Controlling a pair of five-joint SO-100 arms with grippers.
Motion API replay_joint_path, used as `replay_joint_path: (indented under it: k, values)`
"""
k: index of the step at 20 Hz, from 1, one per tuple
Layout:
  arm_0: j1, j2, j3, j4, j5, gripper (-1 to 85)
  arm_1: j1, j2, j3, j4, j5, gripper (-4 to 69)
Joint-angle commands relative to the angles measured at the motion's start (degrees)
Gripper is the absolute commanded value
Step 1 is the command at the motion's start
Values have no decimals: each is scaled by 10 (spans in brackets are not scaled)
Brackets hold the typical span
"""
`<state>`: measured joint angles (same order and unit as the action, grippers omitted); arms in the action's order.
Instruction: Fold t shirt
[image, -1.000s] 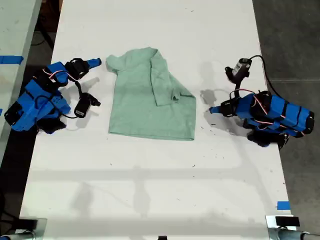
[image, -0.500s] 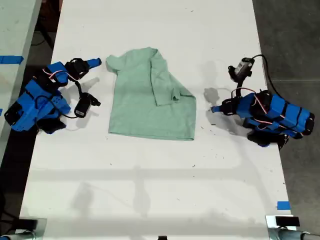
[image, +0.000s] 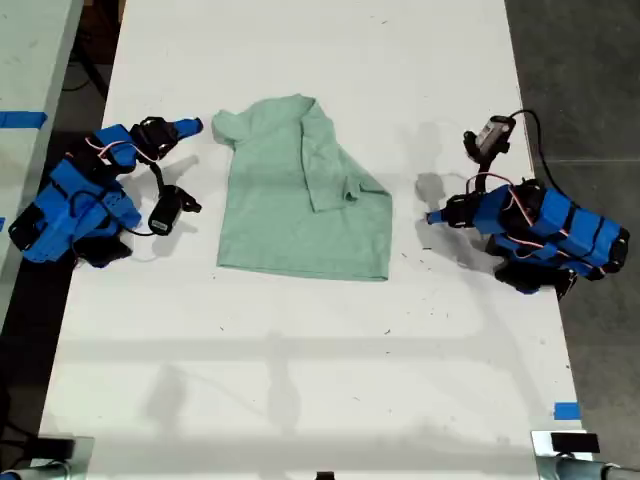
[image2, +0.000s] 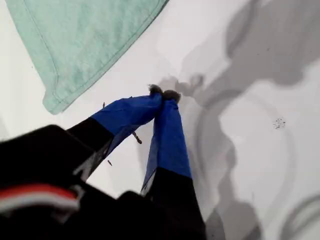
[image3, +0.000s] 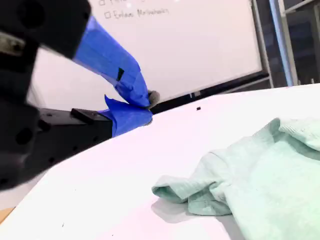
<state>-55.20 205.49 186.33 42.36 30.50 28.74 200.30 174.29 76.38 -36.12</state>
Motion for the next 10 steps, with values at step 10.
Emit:
replay_joint_path:
  k: [10]
  values:
    - [-1,5,22,-1,3,-3,13,5,26,0,17,3]
